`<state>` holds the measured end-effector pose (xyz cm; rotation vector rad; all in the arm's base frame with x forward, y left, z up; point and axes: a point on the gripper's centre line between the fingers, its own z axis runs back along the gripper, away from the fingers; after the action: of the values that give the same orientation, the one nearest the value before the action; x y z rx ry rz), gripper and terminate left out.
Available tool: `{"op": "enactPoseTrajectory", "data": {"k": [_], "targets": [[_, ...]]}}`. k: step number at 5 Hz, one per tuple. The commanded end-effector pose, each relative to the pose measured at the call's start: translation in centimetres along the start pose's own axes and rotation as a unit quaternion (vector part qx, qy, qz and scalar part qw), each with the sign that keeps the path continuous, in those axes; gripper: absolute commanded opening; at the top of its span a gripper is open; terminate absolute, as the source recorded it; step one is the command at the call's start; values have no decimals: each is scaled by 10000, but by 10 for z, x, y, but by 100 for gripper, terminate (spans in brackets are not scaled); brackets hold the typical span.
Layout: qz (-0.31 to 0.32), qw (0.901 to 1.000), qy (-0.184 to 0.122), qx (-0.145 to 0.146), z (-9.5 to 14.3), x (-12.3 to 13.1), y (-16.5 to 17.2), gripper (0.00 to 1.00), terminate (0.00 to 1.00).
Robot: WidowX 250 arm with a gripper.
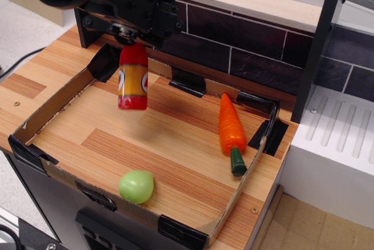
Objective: Upright hot sauce bottle
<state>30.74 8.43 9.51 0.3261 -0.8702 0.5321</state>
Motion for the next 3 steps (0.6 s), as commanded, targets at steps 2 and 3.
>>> {"op": "enactPoseTrajectory", "data": {"k": [2, 3], "targets": [[640, 9832, -1707, -38, -4, 15, 12, 0, 0], [635, 9776, -2005, -25, -3, 15, 12, 0, 0]]}}
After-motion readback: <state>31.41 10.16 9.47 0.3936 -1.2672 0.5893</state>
